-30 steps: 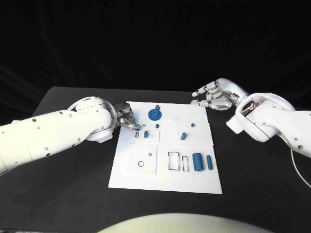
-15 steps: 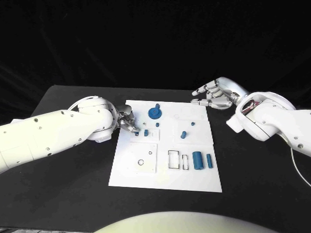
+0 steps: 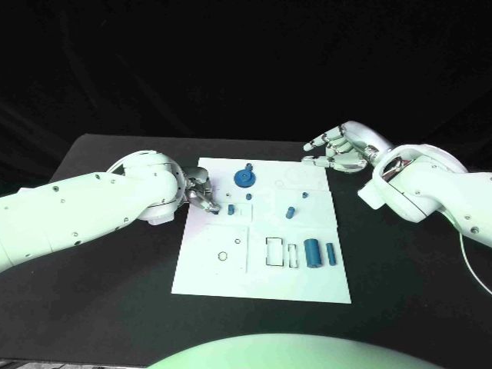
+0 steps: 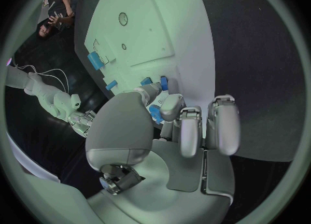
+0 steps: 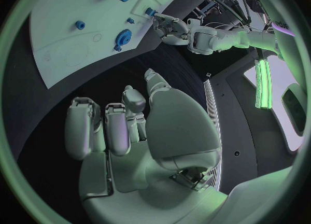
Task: Assemble the parts on the task board
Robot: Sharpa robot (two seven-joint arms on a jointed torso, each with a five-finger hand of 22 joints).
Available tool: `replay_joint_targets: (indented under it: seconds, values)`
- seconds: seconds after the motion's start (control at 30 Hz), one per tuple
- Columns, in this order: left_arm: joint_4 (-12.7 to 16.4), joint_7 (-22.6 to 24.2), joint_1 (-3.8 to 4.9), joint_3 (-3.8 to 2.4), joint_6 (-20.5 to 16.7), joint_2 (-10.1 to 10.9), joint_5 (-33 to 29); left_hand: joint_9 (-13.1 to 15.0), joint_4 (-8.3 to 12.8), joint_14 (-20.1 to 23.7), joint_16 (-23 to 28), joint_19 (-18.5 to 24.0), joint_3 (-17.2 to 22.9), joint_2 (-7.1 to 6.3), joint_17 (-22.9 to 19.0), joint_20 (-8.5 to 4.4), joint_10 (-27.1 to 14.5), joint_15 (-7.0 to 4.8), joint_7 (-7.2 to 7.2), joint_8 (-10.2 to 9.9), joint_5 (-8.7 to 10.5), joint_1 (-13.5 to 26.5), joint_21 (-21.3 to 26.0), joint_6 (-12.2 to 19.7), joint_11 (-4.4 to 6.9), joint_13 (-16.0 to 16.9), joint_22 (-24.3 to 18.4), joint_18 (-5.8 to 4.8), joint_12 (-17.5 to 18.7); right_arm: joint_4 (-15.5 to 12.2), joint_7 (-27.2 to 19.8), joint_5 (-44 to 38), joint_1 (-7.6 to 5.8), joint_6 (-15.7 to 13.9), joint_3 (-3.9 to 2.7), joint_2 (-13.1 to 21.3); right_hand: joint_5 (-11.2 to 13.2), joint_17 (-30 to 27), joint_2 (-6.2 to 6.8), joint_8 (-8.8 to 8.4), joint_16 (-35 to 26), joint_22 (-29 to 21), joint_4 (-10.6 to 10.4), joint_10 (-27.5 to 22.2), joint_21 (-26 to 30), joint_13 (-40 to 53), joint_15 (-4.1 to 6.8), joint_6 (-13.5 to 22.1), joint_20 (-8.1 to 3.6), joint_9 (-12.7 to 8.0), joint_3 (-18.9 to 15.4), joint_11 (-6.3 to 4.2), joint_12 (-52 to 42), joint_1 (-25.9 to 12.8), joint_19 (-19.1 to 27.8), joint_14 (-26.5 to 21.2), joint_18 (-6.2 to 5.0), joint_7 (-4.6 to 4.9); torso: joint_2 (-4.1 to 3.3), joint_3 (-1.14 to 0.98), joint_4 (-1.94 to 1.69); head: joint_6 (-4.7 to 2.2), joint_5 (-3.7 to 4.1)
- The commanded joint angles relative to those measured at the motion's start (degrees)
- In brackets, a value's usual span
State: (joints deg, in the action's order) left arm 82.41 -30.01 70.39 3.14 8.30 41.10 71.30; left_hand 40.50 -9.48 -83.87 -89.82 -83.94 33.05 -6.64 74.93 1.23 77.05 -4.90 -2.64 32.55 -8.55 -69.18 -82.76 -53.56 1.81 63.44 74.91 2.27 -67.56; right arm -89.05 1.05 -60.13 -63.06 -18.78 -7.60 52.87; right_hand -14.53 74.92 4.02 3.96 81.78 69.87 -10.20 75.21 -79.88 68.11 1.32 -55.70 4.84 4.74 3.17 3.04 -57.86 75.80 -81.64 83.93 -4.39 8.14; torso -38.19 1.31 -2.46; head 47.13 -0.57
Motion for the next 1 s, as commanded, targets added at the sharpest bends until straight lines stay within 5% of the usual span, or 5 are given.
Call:
replay_joint_targets:
  seconds: [0.03, 0.47, 1.0]
  values:
    - [0.0, -0.4, -0.14, 0.13, 2.5, 0.0, 0.4, 0.1, 6.0, -6.1, -0.2, -2.6, 6.2, -0.06, 15.1, -0.14, 0.3, -0.16, 0.47, 0.2, -0.3, -0.4, -0.1, -0.4, 0.1, 0.1, 6.5, -0.09, -0.2, 0.0, -0.3, -0.1, 0.05, 0.7, 0.0, 0.0, -0.3, 2.4, -0.34, 0.15, -0.3, -0.1, 0.0, -0.2, 0.2, 0.0, 0.0, -0.5, -0.2, -0.1, -0.4, 0.06, -0.2, 0.2, 0.4, 3.3, 0.32, 0.05, -0.01, 0.03, -0.03, -0.03, -0.03]
    - [-0.2, -0.7, -0.13, 0.13, 2.0, -0.7, -0.7, 0.0, 6.0, -6.1, -0.2, -2.5, 6.3, -0.12, 15.1, -0.13, 0.4, -0.15, 0.5, 0.3, -0.29, -0.3, 0.0, -0.5, 0.11, 0.0, 6.4, -0.08, -0.2, 0.0, -0.3, -0.1, 0.08, 0.7, 0.0, -0.1, -0.4, 2.4, -0.41, 0.17, -0.3, -0.1, -0.1, -0.3, 0.2, 0.0, 0.0, -0.5, -0.2, -0.1, -0.4, 0.06, -0.2, 0.2, 0.4, 3.3, 0.31, 0.05, 0.01, -0.01, 0.02, 0.05, -0.35]
    - [-2.0, -4.9, -0.1, 0.15, 4.6, -2.7, -2.4, -0.1, 2.0, -6.1, -0.2, -2.5, 4.4, 0.02, 15.1, -0.28, 0.6, -0.49, 1.09, 0.9, -0.1, 6.0, 0.2, -2.0, 0.5, -0.1, 6.3, -0.02, -0.1, 0.1, -0.1, 0.0, 0.09, 1.1, 0.01, -0.2, -0.4, 2.4, -0.47, 0.18, -0.4, -0.1, -0.1, -0.3, 0.3, 0.0, 0.0, -0.6, -0.2, -0.1, -0.5, 0.06, -0.2, 0.1, 0.4, 3.3, 0.31, 0.05, -0.03, 0.0, 0.03, 0.14, 0.01]
